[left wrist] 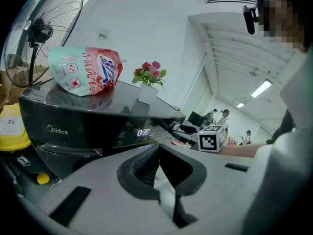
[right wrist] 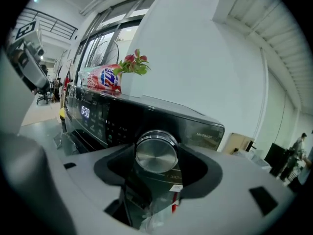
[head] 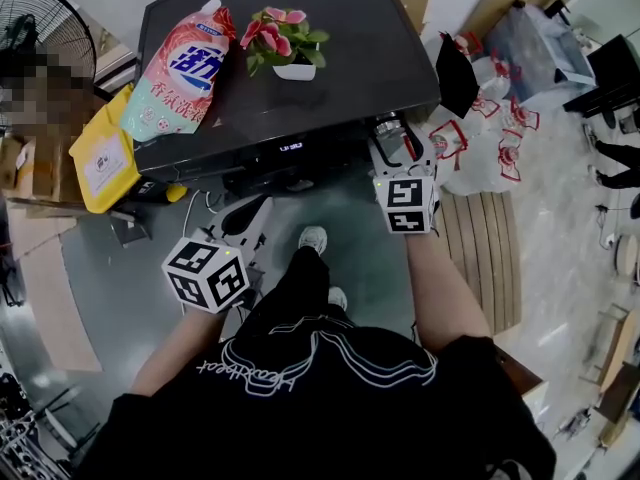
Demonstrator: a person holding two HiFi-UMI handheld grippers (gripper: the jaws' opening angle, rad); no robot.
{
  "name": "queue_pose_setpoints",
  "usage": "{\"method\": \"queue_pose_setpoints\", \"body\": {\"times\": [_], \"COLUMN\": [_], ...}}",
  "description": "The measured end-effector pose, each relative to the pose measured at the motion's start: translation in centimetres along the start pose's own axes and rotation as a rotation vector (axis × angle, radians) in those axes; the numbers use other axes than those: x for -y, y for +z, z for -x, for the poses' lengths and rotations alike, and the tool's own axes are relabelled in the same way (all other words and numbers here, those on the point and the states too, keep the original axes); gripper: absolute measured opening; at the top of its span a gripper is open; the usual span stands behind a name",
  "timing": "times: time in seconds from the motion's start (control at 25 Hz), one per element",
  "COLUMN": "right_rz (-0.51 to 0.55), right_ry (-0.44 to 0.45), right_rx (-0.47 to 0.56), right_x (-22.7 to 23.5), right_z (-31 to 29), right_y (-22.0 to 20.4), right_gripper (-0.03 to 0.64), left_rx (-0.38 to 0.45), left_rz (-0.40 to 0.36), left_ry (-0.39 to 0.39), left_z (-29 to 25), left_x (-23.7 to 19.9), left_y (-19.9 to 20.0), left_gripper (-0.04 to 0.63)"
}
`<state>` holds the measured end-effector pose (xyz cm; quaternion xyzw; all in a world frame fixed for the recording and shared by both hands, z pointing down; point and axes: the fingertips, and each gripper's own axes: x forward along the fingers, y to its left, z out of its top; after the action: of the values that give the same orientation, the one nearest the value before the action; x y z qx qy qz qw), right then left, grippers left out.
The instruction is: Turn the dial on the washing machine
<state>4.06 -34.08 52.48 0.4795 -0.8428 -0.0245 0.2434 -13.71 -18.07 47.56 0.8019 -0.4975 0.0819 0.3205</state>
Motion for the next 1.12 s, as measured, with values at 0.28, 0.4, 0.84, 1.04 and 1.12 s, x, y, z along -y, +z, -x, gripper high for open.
{"method": "queue_pose_setpoints", "body": {"times": [0.28,0.4,0.84,1.04,1.12], "right_rz": [-0.132,-0.255,-0.438,-0.482,-0.524], "right_ry": [0.037,0.062,0.106,0.119,0.130], "right_rx": [0.011,0.023,0.035,0.034,0.034], "right_x": [0.26,0.49,0.80,0.84,0.89], "right_z": [-0.05,-0.03,-0.06,-0.04,-0.03], "right_y": [-0.33,-0.47,-0.58,-0.67,-0.69], "right_gripper": [0.281,0.281,0.281,0.281,0.281], "left_rx": [-0.006,-0.008,-0.004,-0.003,-0.003], "left_rz": [-0.001,-0.003,0.003,0.003,0.004], "left_ry": [0.003,-0.002,0.003,0.006,0.006], "left_z": [-0.03,-0.19,-0.06,0.07,0.10], "left_x": [0.19,0.49,0.59,0.53,0.51], "left_y": [-0.18,-0.32,-0.48,-0.47,-0.45], "left_gripper": [0.005,0.005,0.005,0.005,0.005]}}
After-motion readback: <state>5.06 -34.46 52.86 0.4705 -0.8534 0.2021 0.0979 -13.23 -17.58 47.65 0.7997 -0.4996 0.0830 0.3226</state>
